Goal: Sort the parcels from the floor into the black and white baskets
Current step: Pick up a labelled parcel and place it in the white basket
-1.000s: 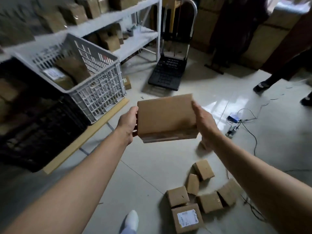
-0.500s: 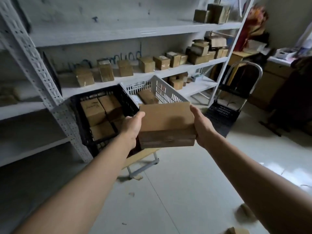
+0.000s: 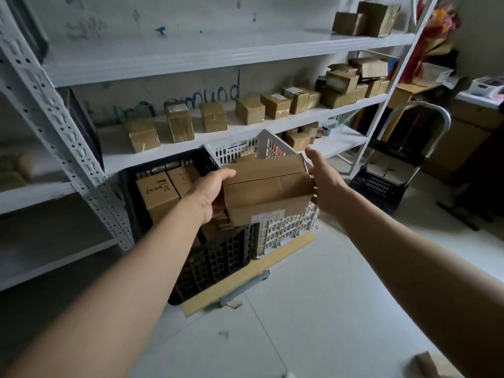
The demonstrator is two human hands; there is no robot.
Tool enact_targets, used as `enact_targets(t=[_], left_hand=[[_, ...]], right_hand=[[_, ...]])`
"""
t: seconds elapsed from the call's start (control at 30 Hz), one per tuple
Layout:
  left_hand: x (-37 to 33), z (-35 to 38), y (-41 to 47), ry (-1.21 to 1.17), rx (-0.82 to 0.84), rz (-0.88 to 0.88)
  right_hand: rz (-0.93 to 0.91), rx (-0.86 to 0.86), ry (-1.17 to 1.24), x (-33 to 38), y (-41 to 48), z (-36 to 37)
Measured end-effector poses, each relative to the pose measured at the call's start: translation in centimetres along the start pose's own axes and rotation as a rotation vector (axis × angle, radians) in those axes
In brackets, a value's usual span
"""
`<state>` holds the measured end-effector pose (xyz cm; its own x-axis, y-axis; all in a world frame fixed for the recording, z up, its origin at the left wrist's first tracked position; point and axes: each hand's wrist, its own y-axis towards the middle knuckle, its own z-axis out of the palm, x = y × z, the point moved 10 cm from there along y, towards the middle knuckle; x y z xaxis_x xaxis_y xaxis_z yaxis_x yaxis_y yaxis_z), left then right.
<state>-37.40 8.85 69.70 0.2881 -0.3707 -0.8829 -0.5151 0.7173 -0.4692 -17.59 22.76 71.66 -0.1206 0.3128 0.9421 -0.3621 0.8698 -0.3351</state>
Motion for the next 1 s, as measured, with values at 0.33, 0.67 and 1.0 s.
enact_targets(t=[0.33,0.67,1.0], left_hand=[[-2.9,6.2,15.8,-0.002,-0.082,-0.068],[-1.1,10.5,28.1,-0.08,-0.155,-0.226],[4.9,9.7,35.1,-0.011,-0.223,-0.346]], right_hand=[[0.118,0.097,-0.008,1.6,17.7,-0.9],[0.258,0.133,-0.26,-1.8,32.5,-2.4],[0.633,0.215,-0.401,-12.7,36.4,-1.0]])
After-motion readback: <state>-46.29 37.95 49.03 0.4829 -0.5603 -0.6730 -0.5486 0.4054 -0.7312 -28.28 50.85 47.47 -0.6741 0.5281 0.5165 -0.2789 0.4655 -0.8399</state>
